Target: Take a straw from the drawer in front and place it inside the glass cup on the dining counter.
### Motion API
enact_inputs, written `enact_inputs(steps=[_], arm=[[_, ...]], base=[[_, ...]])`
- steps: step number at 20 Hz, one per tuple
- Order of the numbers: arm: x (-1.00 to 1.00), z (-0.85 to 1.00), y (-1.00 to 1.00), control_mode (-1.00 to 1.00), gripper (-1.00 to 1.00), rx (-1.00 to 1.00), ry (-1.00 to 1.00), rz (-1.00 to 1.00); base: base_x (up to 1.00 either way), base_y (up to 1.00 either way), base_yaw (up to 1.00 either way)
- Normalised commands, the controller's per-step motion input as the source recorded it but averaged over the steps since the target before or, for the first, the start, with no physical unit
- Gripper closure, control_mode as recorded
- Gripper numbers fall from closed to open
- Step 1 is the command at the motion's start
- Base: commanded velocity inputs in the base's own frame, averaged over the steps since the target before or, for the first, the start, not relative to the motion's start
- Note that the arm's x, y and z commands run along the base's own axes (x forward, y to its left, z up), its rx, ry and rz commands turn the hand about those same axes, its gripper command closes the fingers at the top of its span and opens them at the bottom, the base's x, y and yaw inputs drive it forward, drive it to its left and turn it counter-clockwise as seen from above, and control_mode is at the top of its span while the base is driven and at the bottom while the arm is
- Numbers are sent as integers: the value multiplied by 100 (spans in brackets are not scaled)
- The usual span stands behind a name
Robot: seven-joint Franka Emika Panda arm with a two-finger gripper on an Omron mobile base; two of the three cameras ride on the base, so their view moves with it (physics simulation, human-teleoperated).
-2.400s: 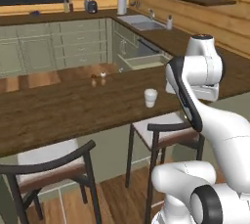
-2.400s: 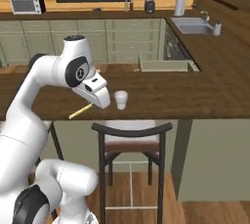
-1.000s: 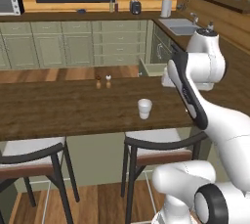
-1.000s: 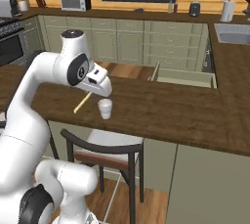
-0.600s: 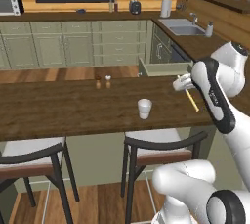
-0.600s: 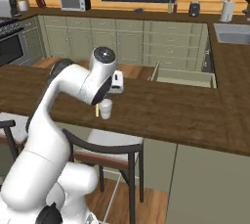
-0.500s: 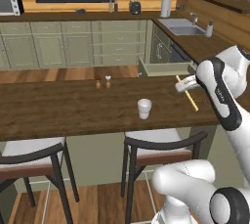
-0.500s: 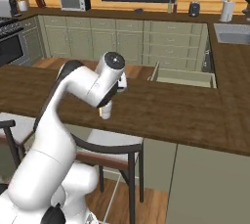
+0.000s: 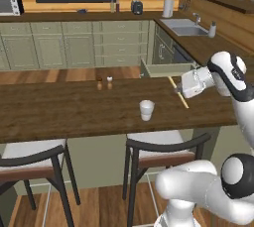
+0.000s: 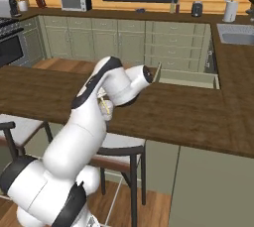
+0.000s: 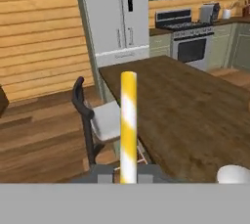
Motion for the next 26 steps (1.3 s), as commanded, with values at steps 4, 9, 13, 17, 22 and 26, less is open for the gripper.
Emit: enact_inputs(steps=[4, 9, 13, 17, 22, 26], arm=[[34, 0, 47, -100, 100, 7, -12, 56], [47, 0, 11, -100, 100, 14, -4, 45], [57, 0, 0, -100, 100, 25, 3, 32], [47, -15, 0, -100, 100, 27, 4, 29], [53, -27, 0, -100, 100, 15, 7, 16], [69, -25, 0, -100, 100, 0, 12, 0]], base=[[0, 0, 0], [0, 0, 0], [0, 0, 0], [0, 0, 0], [0, 0, 0], [0, 0, 0]])
